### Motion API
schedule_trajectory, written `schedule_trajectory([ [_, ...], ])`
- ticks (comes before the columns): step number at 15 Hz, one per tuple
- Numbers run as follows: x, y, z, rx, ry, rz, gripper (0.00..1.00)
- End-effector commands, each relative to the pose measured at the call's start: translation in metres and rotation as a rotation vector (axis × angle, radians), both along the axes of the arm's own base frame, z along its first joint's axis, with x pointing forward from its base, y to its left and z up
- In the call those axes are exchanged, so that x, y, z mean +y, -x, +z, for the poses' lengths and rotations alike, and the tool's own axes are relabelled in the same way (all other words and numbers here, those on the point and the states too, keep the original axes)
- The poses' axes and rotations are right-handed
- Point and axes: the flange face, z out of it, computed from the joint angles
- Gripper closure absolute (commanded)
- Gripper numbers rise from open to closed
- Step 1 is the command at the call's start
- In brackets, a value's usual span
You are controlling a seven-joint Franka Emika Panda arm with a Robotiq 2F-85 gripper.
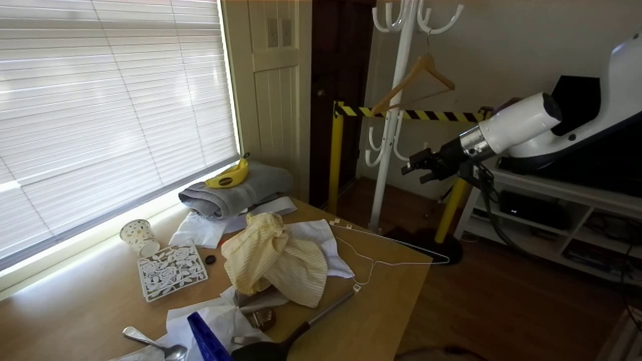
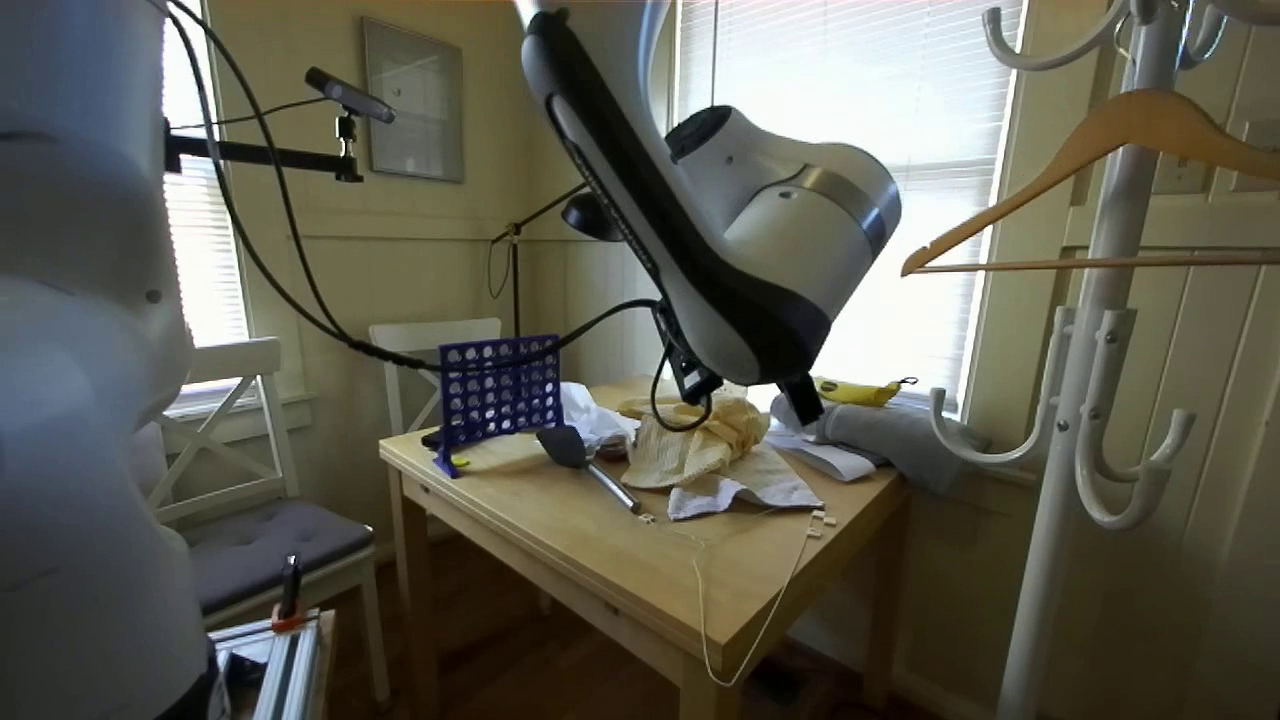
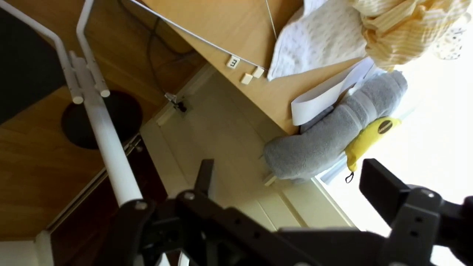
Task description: Put the hanger on the stand
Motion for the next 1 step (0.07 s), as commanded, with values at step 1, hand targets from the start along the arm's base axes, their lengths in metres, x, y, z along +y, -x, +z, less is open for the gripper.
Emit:
schedule_trajectory([
  [1,0.0007,-0.0011,0.0008,0.006,0.006,0.003,0.00],
])
